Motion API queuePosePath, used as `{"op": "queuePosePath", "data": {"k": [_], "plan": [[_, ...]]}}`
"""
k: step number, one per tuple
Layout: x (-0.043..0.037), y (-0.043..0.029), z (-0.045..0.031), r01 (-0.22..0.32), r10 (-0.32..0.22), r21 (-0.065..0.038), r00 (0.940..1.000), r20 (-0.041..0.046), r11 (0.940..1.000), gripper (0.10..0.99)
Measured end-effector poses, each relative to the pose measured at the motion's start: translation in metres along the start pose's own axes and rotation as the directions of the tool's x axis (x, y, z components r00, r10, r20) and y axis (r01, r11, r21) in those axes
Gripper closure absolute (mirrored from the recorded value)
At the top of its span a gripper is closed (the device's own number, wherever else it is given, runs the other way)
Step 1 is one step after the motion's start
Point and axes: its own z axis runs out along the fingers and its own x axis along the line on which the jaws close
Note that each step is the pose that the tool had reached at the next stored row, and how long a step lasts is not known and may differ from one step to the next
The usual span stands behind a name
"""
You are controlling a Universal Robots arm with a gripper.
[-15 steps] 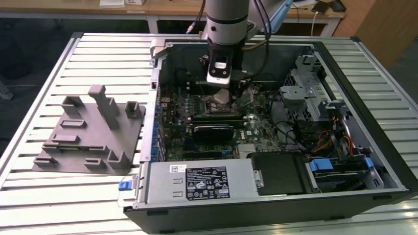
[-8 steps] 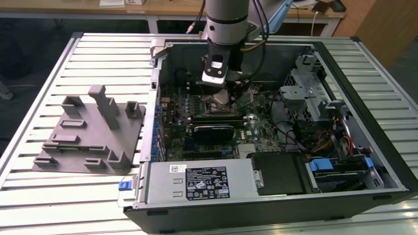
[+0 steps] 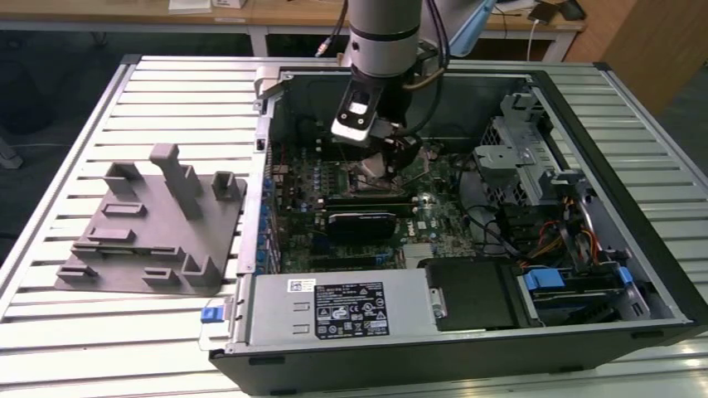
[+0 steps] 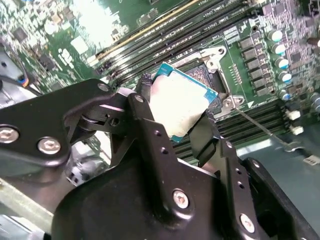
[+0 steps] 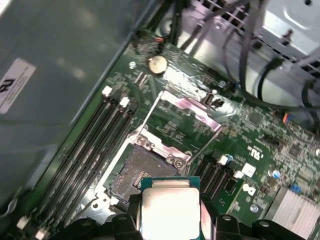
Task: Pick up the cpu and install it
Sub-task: 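Place the cpu into insertion slot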
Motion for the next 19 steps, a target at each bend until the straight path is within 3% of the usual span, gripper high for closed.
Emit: {"op": "queuePosePath", "data": {"k": [6,10,16,19], "plan": [[0.0001,-0.0001,0.0011,-0.109,0.109,0.006,0.994,0.007,0.994,0.541],[0.0001,-0.0001,0.0018,-0.18,0.18,0.01,0.9836,0.012,0.9836,0.541],[0.0002,-0.0002,0.0029,-0.274,0.273,0.014,0.9617,0.019,0.9618,0.541],[0.0001,-0.0002,0.0029,-0.28,0.279,0.014,0.96,0.0195,0.96,0.541]]}}
